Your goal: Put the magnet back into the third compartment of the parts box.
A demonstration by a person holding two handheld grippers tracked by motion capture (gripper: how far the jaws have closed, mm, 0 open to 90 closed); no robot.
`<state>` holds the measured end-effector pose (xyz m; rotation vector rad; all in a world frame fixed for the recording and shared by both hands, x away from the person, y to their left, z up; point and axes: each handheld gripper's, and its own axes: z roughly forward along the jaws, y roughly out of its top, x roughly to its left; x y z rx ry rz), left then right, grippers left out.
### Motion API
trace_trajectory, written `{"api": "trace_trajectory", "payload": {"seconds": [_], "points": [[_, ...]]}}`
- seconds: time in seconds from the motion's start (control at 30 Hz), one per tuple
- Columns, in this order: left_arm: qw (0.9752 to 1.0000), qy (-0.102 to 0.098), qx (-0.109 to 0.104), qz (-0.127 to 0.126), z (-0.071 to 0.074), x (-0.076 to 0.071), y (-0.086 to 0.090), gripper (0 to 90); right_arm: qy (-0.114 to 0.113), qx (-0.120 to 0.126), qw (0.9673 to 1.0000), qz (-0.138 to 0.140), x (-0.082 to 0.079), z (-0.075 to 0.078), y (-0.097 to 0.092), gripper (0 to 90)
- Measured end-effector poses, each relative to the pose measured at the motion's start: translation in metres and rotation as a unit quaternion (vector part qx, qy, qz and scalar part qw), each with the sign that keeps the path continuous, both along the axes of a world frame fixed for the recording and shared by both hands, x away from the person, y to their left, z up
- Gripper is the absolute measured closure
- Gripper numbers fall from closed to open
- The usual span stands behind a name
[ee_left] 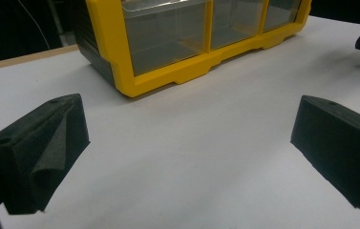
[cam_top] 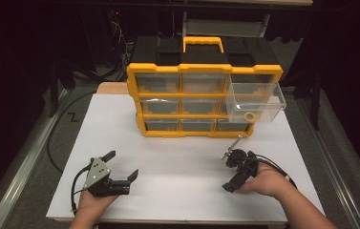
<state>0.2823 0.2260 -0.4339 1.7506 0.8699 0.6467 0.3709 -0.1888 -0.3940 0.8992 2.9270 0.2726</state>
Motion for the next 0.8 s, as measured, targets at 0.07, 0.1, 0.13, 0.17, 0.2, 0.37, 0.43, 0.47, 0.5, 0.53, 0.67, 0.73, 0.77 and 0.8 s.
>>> {"api": "trace_trajectory", "payload": {"seconds": [0.07,0.1,0.13,0.17,0.2,0.37,0.43,0.47,0.5,0.53,0.67,0.73,0.77,0.8], "points": [[1.0,0.001,0.001,-0.002,0.0,0.0,0.0,0.2,0.001,0.002,1.0,-0.001,0.001,-0.005,0.0,0.9],[1.0,0.002,0.001,-0.002,0.0,0.0,0.0,0.2,0.003,0.005,1.0,-0.004,0.001,-0.007,0.0,0.9],[1.0,0.002,0.001,-0.002,0.0,0.0,0.0,0.2,0.0,0.007,1.0,-0.002,0.002,-0.009,0.0,0.9],[1.0,0.002,0.001,-0.002,0.0,0.0,0.0,0.2,0.0,0.008,1.0,-0.004,0.002,-0.01,0.0,0.9],[1.0,0.002,0.001,-0.002,0.0,0.0,0.0,0.2,-0.003,0.011,0.9999,-0.004,0.001,-0.012,0.0,0.9],[1.0,0.004,0.002,-0.002,0.0,0.0,-0.001,0.2,-0.03,0.041,0.9987,-0.008,-0.001,-0.014,-0.002,0.9],[1.0,0.006,0.004,-0.002,-0.001,0.0,-0.001,0.2,-0.04,0.055,0.9975,-0.016,-0.003,-0.015,-0.003,0.9],[1.0,0.006,0.003,-0.002,0.0,0.0,-0.001,0.2,-0.049,0.064,0.9966,-0.018,-0.003,-0.016,-0.005,0.9],[1.0,0.006,0.002,-0.003,0.0,0.0,-0.001,0.2,-0.056,0.069,0.9959,-0.016,-0.004,-0.017,-0.006,0.9],[1.0,0.005,0.0,-0.002,0.0,0.0,-0.001,0.2,-0.061,0.079,0.9948,-0.021,-0.005,-0.017,-0.007,0.9],[0.9999,0.01,0.001,-0.005,-0.001,0.001,-0.001,0.2,-0.092,0.122,0.9878,-0.032,-0.01,-0.02,-0.015,0.9],[0.9999,0.011,-0.001,-0.006,0.0,0.001,-0.002,0.2,-0.106,0.137,0.9842,-0.037,-0.012,-0.021,-0.018,0.9],[0.9999,0.01,-0.002,-0.006,0.0,0.001,-0.002,0.2,-0.119,0.151,0.9806,-0.038,-0.014,-0.022,-0.02,0.9],[0.9999,0.011,-0.002,-0.006,0.0,0.001,-0.001,0.2,-0.128,0.162,0.9775,-0.041,-0.015,-0.022,-0.023,0.9]]}}
